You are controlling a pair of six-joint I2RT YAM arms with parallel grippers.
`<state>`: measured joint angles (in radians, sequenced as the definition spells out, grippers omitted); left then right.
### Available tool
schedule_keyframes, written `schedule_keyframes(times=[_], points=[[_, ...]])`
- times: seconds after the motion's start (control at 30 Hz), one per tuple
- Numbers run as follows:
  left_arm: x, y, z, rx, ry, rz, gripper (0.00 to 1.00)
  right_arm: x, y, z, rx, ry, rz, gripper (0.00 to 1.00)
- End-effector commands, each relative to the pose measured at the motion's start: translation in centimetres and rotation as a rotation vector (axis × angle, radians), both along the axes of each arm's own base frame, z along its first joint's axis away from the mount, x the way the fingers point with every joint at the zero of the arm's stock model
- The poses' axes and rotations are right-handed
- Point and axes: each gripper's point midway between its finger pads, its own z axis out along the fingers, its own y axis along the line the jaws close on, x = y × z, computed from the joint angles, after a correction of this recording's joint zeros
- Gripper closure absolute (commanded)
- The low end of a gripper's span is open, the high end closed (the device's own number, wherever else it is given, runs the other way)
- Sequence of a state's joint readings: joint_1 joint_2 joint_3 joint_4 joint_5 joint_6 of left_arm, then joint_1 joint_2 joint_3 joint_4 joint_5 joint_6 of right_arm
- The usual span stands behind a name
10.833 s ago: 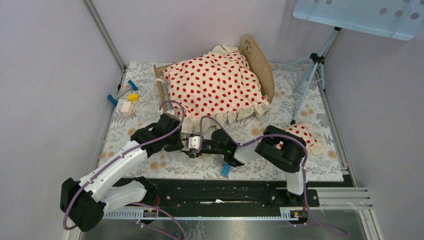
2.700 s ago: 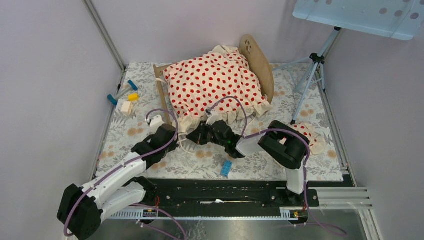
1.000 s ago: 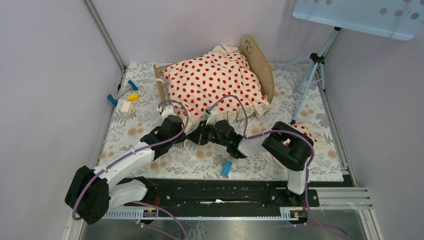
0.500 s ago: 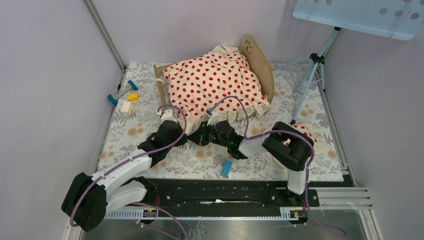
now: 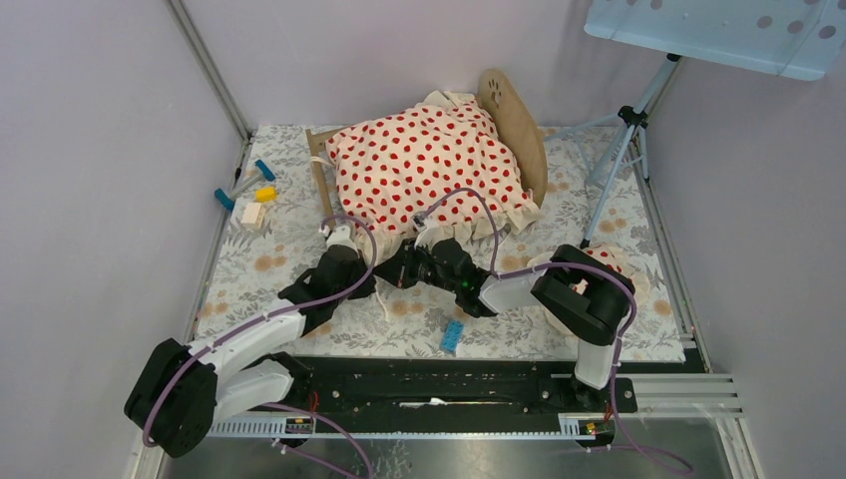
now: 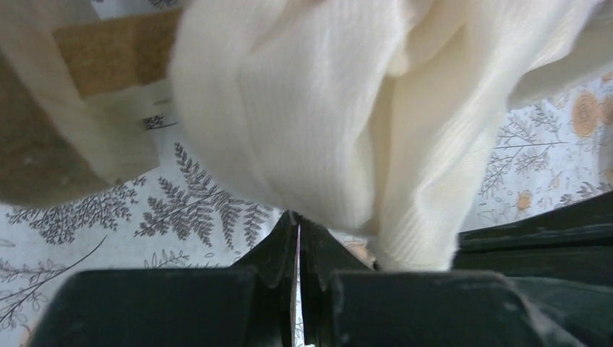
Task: Set up the pet bed
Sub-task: Tie the ropes to the bed frame.
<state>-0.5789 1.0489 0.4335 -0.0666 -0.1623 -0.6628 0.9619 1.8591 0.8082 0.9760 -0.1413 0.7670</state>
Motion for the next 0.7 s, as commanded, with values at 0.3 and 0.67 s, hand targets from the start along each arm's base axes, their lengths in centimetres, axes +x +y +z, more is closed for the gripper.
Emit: schedule_keyframes(times=[0.3, 0.67], points=[[-1.6, 3.3, -0.3, 0.066, 0.022, 0.117, 1.0, 0.3, 0.0, 2.1, 0.034, -0.051, -0.022, 0.92], [-1.8, 3.0, -0.2, 0.098, 0.044, 0.062, 1.0, 0.1, 0.2, 2.0, 0.038, -0.05, -0.004, 0.92]])
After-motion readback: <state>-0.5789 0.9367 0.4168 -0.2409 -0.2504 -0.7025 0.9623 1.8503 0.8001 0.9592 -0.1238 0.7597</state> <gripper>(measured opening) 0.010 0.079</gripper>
